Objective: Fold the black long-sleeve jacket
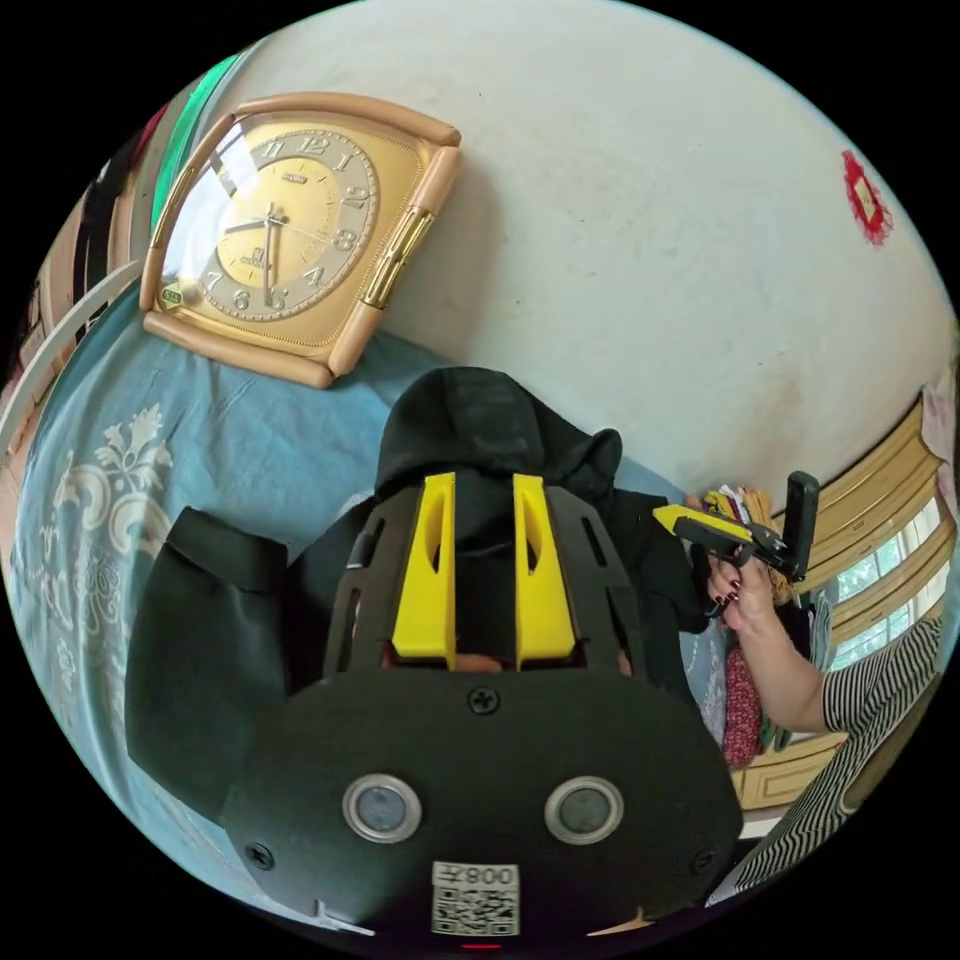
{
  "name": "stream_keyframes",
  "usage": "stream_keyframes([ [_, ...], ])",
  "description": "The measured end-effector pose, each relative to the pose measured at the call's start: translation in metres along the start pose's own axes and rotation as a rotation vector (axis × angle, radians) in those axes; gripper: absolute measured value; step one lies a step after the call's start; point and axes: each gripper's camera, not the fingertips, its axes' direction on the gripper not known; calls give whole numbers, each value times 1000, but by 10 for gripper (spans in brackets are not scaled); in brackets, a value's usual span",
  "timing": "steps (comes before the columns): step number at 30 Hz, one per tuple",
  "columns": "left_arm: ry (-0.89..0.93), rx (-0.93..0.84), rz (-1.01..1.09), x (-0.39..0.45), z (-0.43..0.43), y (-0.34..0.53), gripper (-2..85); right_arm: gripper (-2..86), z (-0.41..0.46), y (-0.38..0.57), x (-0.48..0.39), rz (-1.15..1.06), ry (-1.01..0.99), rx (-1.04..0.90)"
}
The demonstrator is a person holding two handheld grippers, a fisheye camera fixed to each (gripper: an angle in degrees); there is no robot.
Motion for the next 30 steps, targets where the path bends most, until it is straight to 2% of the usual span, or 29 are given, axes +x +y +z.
stream_keyframes([
  [6,3,-169,-92,-59,61,-59,121,47,19,-63,41,19,52,-14],
  [11,21,-261,-80,-81,103,-85,127,59,58,-124,51,-30,109,-113],
  [18,31,-337,-111,-103,153,-109,119,62,125,-161,62,-57,266,-245],
  [23,-44,-316,-89,-111,170,-112,77,62,174,-163,79,-51,321,-344],
  [30,-13,-312,-81,-119,188,-115,20,28,190,-160,93,-77,363,-330],
])
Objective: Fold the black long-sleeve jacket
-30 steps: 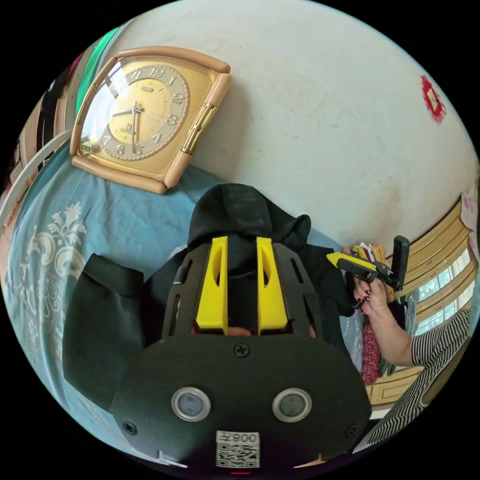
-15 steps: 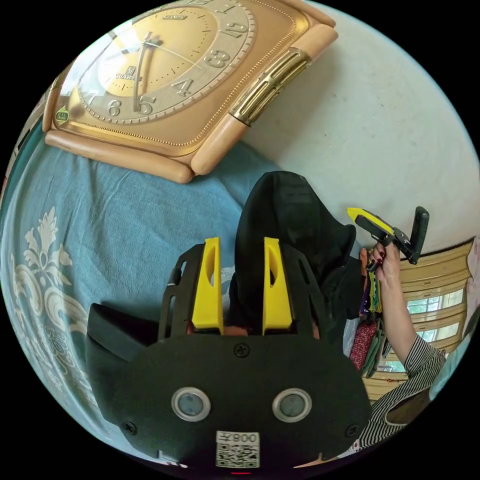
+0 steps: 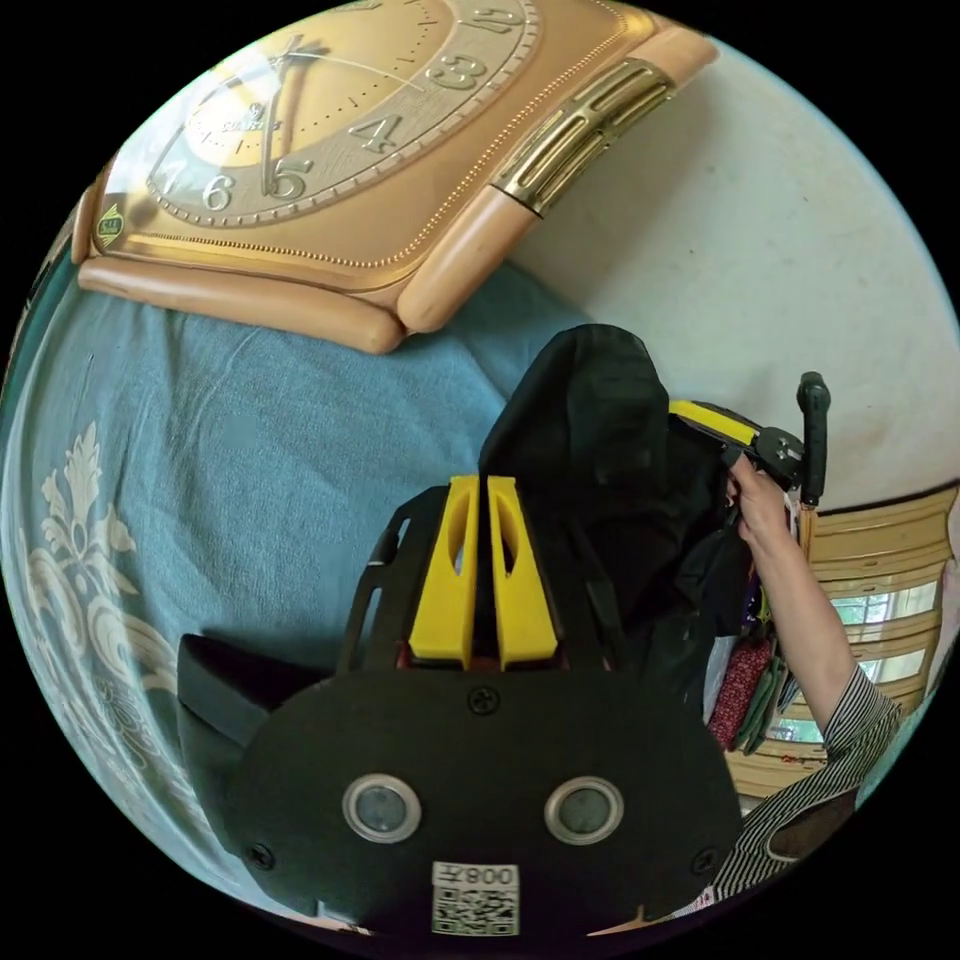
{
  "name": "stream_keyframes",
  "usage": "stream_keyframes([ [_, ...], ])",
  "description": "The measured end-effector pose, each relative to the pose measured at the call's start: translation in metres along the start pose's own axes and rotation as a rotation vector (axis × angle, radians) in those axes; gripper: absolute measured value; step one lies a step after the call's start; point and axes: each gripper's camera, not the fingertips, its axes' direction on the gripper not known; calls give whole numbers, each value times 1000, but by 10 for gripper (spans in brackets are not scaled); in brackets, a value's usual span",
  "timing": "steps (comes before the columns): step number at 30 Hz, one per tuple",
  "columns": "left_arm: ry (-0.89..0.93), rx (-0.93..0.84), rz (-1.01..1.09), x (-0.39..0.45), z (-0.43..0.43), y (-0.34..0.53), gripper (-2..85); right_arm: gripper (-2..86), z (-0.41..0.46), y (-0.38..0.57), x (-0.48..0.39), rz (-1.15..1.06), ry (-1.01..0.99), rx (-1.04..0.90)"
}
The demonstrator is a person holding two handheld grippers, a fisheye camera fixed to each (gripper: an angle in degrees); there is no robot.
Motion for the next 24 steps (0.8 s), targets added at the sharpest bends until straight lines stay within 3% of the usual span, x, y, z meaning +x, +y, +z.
stream_keyframes([
  [4,-32,118,75,12,-13,7,13,4,4,15,31,73,-116,59],
  [9,68,281,216,26,-49,39,11,1,-25,71,76,141,-352,345],
  [14,112,393,359,35,-67,113,14,7,-34,185,115,103,-698,619],
  [19,116,258,351,18,-32,179,25,19,18,272,130,122,-955,541],
  [24,137,157,204,-9,-3,233,42,23,53,332,139,245,-908,411],
])
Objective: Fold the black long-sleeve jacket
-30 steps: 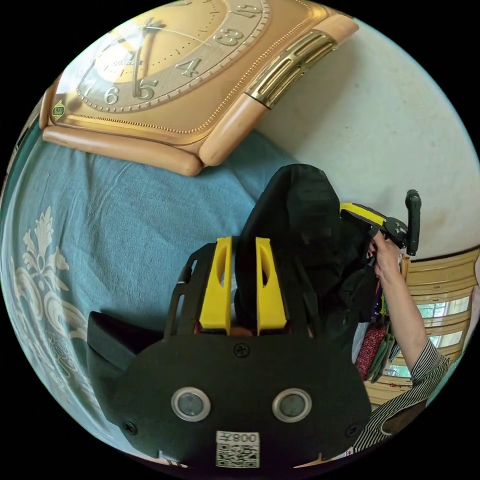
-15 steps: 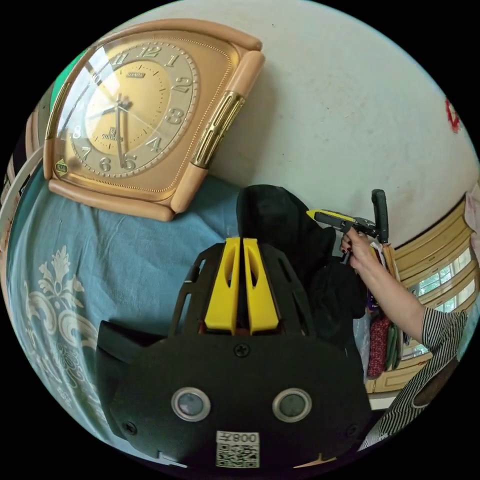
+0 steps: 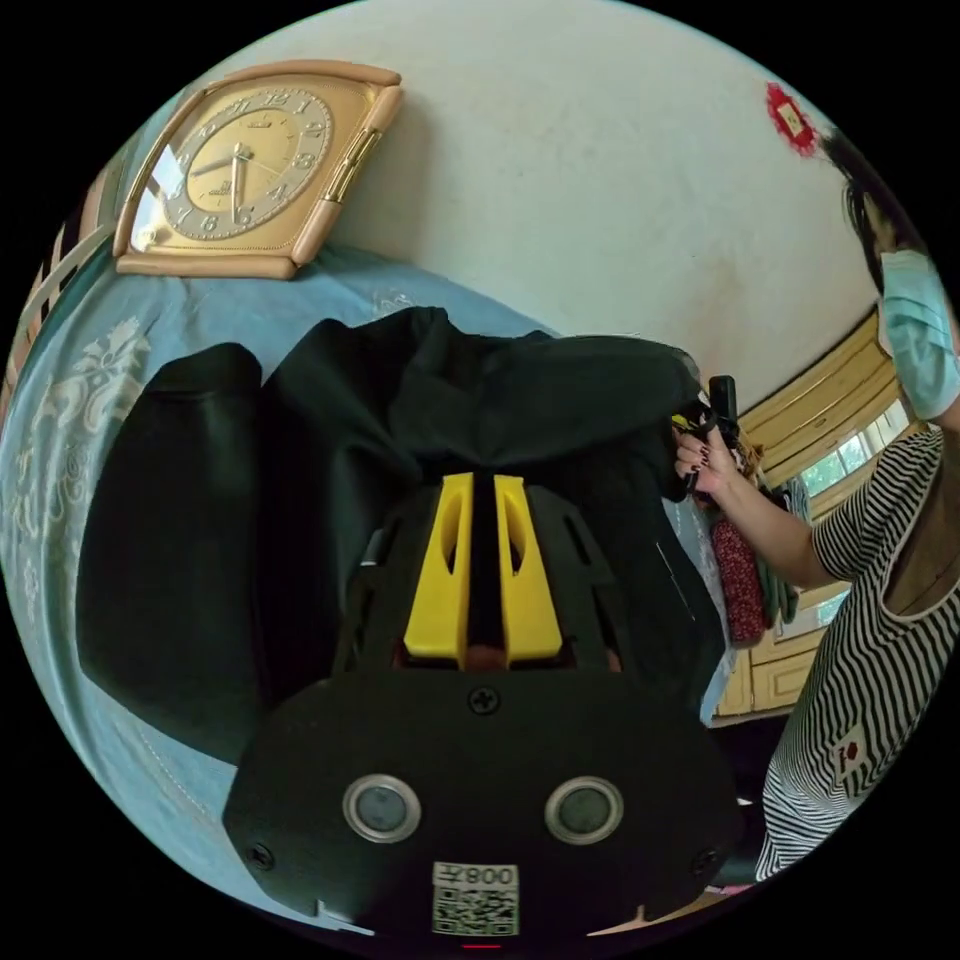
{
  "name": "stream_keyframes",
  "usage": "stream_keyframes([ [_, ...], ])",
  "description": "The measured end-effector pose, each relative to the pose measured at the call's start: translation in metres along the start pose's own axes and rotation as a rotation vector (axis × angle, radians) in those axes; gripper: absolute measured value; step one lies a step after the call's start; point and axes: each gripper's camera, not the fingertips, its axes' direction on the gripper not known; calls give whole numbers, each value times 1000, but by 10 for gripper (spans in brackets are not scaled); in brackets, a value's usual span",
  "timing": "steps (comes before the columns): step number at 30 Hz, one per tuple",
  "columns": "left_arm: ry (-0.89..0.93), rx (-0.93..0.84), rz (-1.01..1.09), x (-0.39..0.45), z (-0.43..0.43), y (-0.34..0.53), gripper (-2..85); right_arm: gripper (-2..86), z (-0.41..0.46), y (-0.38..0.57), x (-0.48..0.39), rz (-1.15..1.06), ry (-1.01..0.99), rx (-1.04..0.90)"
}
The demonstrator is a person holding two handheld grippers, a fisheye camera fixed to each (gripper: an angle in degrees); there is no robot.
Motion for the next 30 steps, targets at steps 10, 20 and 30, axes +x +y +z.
stream_keyframes([
  [10,384,47,-431,-45,33,73,123,68,-20,53,64,290,-29,22],
  [20,463,79,-541,-58,81,56,51,54,49,49,97,369,-123,-132],
  [30,205,58,-306,-22,38,22,28,11,87,40,93,269,-2,-245],
])
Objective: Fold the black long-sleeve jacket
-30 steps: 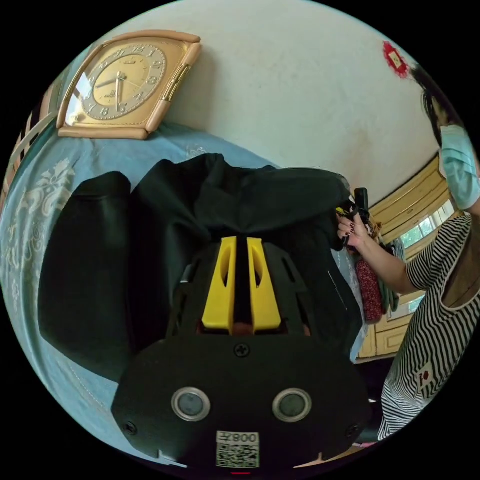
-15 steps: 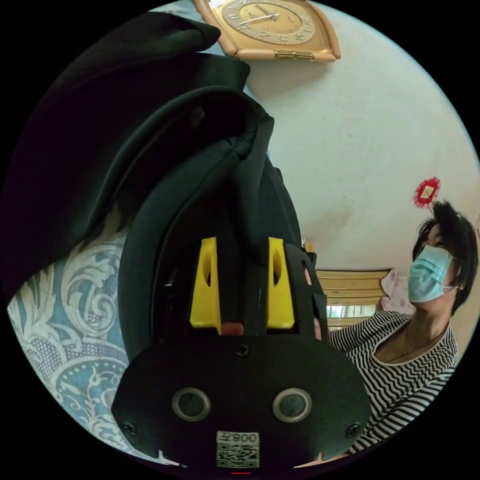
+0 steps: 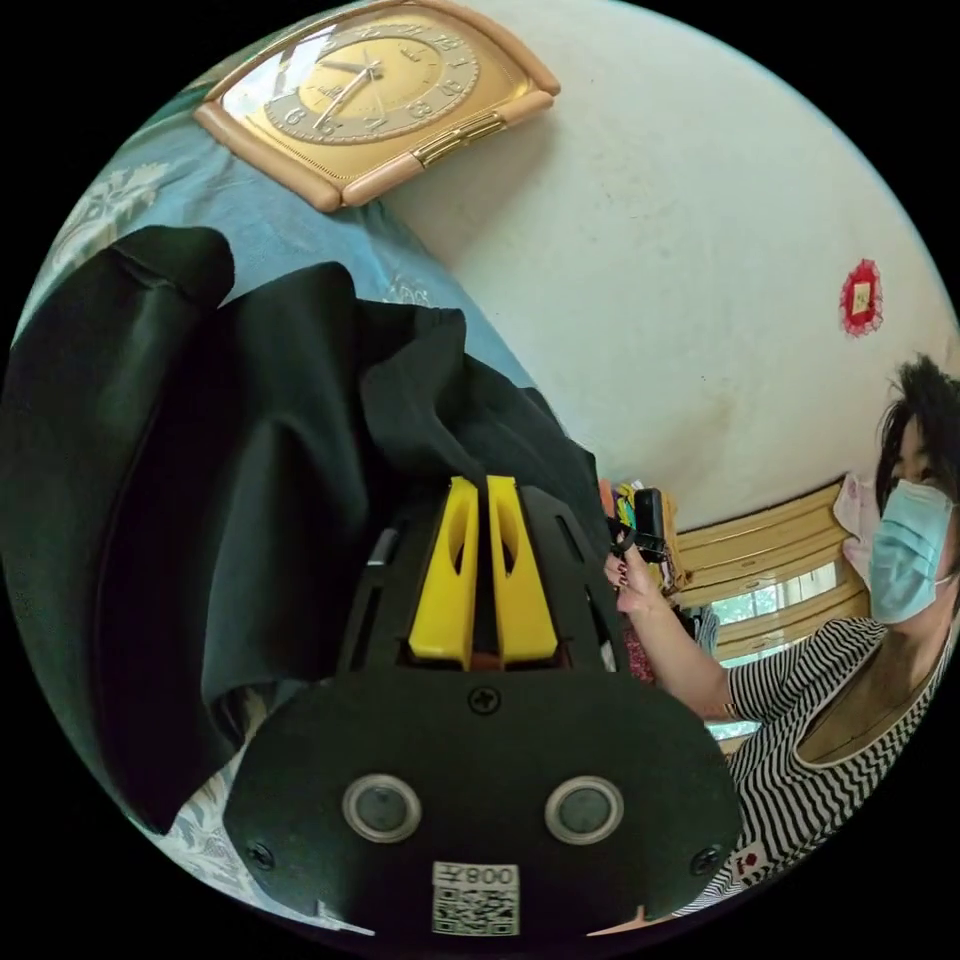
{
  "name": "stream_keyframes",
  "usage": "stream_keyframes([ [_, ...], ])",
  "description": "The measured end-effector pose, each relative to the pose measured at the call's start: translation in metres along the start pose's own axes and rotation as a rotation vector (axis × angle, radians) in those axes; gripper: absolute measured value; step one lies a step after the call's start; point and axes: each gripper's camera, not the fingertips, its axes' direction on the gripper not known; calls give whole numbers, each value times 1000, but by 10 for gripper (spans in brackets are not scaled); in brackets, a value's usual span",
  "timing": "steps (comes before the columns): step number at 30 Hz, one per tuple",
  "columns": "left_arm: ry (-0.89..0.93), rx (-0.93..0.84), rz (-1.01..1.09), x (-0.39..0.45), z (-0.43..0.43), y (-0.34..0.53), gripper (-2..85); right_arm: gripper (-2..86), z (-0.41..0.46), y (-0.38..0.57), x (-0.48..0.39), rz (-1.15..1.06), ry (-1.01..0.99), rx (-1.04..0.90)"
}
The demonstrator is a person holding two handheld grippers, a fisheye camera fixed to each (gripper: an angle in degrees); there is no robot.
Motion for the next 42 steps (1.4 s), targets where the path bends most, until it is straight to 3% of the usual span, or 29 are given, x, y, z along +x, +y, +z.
stream_keyframes([
  [7,38,104,-73,16,-33,47,37,9,-17,34,-16,19,-42,87],
  [14,-72,208,149,102,-65,42,13,6,-32,41,-104,-160,253,175],
  [17,-158,159,204,127,-50,22,6,6,-13,32,-145,-279,422,119],
  [21,-339,8,168,137,-14,6,2,5,9,38,-154,-264,556,25],
  [28,-384,15,171,166,-23,5,1,3,-12,74,-126,-73,267,144],
  [33,-319,92,209,216,-41,16,1,1,-16,75,-186,-226,411,250],
  [37,-378,75,249,241,-33,17,2,1,29,55,-221,-385,601,142],
  [41,-512,10,290,247,-14,17,2,1,92,44,-204,-391,799,-32],
  [42,-490,8,279,249,-17,17,2,2,90,49,-206,-400,793,30],
])
